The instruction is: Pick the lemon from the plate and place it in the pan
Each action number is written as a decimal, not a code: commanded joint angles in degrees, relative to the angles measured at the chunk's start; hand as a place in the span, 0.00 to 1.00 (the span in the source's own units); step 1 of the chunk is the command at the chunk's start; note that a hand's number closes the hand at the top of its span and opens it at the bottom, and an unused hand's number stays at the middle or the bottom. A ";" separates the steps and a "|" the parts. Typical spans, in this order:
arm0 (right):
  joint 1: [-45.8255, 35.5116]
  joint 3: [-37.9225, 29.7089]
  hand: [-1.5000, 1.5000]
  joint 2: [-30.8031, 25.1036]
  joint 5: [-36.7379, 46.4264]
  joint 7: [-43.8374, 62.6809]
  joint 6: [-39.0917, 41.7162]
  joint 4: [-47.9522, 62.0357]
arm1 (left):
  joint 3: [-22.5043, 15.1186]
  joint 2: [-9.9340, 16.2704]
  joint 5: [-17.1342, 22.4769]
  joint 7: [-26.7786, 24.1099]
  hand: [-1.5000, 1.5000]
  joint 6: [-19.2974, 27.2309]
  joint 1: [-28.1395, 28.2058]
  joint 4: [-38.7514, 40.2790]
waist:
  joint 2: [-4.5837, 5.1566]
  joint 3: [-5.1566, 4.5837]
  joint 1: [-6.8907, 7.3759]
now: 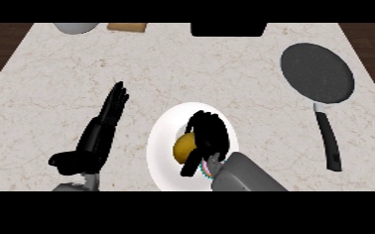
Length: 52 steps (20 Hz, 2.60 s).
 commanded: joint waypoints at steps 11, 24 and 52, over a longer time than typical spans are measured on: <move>-13.58 -14.55 1.00 -0.53 5.83 3.62 -6.21 12.35 | 1.20 -1.52 -1.32 -2.01 0.50 -1.07 -1.52 3.68 | 1.62 0.36 0.89; -35.06 -21.00 1.00 -5.16 23.12 17.01 -18.49 24.53 | 2.08 -0.61 -0.46 -0.81 0.50 -2.23 -0.45 2.04 | 1.11 0.34 0.81; -18.08 -45.50 1.00 -22.91 30.00 0.79 -54.95 35.09 | 0.65 -3.84 -3.72 1.69 0.50 0.17 -2.33 1.11 | 1.53 0.48 0.57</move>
